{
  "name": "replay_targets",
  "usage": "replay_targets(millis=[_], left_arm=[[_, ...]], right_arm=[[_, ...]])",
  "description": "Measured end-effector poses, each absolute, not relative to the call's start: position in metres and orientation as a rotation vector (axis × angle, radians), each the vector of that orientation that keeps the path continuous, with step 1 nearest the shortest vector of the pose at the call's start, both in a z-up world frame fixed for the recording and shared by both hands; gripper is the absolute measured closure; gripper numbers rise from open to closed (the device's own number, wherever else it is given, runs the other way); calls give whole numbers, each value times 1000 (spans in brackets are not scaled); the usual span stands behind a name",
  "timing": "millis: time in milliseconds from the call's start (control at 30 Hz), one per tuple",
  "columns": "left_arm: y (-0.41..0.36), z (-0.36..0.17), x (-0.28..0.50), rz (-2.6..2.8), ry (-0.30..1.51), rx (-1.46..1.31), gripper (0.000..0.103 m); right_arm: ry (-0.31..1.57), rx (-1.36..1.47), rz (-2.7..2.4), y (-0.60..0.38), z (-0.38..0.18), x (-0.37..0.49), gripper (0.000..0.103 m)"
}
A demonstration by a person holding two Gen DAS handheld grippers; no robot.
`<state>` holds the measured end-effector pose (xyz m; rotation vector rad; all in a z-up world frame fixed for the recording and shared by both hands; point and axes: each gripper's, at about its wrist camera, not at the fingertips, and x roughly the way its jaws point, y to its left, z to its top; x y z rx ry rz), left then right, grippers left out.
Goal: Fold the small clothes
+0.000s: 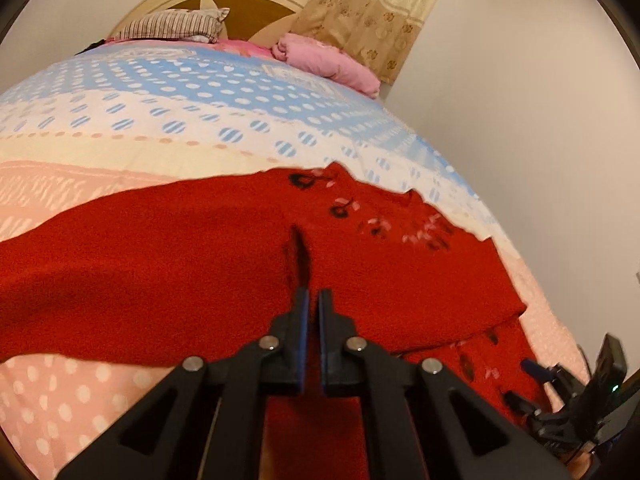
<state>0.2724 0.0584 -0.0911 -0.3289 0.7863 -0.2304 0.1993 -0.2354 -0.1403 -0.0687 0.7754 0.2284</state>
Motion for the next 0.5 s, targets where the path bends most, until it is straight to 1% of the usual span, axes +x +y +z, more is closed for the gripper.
replay_targets(millis=[33,133,200,367,400,433,467,500], left_arm=[[60,-94,270,-213,784,-323,101],[74,-100,264,-168,767,-352,101],[81,-105,264,-174,786,-387,101],[70,-98,262,-229,779,-381,101],[66,-94,262,-248,774,-388,97],[62,-91,264,-270,772,-392,89],[57,-88,266,-284,769,-386,84],[53,-86,268,-289,769,-374,72]], right_arm=[[775,-69,228,-236,-140,199,24],[774,-68,226,-236,-140,199,24],[774,-71,223,-235,-141,199,24],[776,-75,220,-234,-141,199,24],[776,-76,217,-234,-141,199,24],[776,-79,214,-233,-141,199,24],[775,-81,211,-233,-141,199,23],[775,-81,207,-233,-141,199,23]])
